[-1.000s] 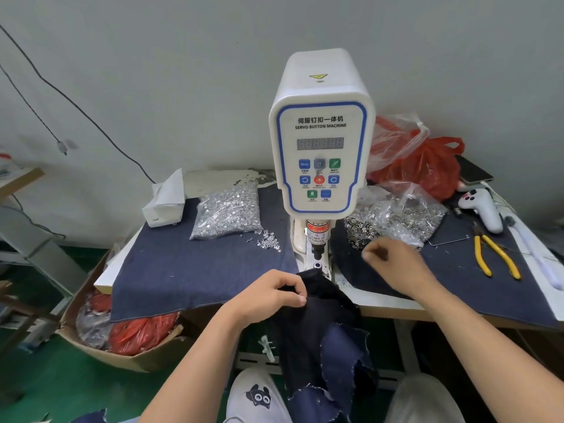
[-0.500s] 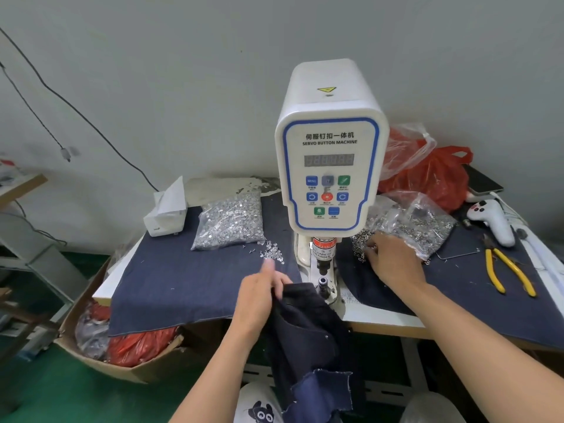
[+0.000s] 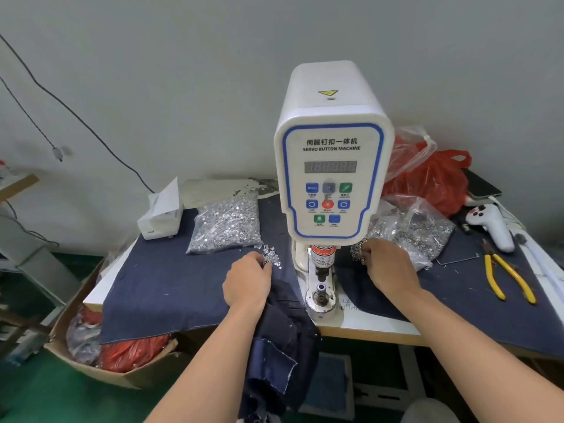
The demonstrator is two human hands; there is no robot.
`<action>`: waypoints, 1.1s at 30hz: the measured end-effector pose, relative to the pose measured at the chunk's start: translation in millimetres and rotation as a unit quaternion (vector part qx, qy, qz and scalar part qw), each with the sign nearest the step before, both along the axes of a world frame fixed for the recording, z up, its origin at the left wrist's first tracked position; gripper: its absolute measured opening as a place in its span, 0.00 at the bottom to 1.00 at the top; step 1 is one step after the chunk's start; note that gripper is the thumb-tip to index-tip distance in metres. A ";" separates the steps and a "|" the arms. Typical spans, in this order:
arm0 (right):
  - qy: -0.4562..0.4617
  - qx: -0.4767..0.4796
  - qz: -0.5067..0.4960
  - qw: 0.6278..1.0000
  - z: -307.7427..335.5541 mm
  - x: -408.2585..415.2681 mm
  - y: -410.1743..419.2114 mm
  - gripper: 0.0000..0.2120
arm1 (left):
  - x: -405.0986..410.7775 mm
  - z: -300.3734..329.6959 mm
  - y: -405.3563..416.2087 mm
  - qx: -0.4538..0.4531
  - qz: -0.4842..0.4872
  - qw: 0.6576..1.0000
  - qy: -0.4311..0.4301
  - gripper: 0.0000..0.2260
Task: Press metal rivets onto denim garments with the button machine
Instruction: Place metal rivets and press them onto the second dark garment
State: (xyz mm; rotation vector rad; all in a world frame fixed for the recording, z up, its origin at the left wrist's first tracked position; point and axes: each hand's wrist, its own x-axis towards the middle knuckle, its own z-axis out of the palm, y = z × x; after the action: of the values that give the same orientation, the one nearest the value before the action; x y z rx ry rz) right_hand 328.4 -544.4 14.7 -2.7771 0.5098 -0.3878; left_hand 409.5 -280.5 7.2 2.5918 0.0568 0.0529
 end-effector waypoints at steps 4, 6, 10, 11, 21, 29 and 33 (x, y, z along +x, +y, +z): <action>-0.031 0.098 -0.035 0.994 2.3 0.6 -2.7 0.13 | -1.0 -4.1 -0.4 -0.024 0.019 0.999 -0.011 0.08; -0.048 0.186 -0.062 0.979 6.7 1.8 -2.4 0.14 | -0.2 -5.8 0.2 -0.042 0.029 0.999 -0.007 0.08; -0.094 0.387 -0.098 0.912 8.9 -1.6 3.0 0.15 | 1.1 -7.8 0.3 -0.047 0.047 0.998 -0.002 0.08; -0.104 0.425 -0.100 0.893 8.9 -3.2 4.6 0.15 | 1.4 -8.2 0.1 -0.044 0.047 0.998 -0.001 0.08; -0.115 0.651 -0.146 0.736 11.6 -11.6 16.7 0.12 | -0.7 -15.0 8.4 -0.075 0.029 0.997 -0.023 0.05; -0.083 0.736 -0.097 0.665 18.8 -29.4 29.4 0.04 | -7.7 -15.7 15.9 -0.144 -0.008 0.989 -0.045 0.03; -0.080 0.716 -0.074 0.690 17.5 -39.9 35.9 0.04 | -12.1 -14.9 19.0 -0.178 -0.035 0.982 -0.050 0.07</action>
State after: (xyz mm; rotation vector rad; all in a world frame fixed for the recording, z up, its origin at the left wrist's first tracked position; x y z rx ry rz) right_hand 288.6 -508.5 32.1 -1.1540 0.5983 -0.1168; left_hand 397.4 -261.5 -7.8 2.2267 -0.0579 0.1354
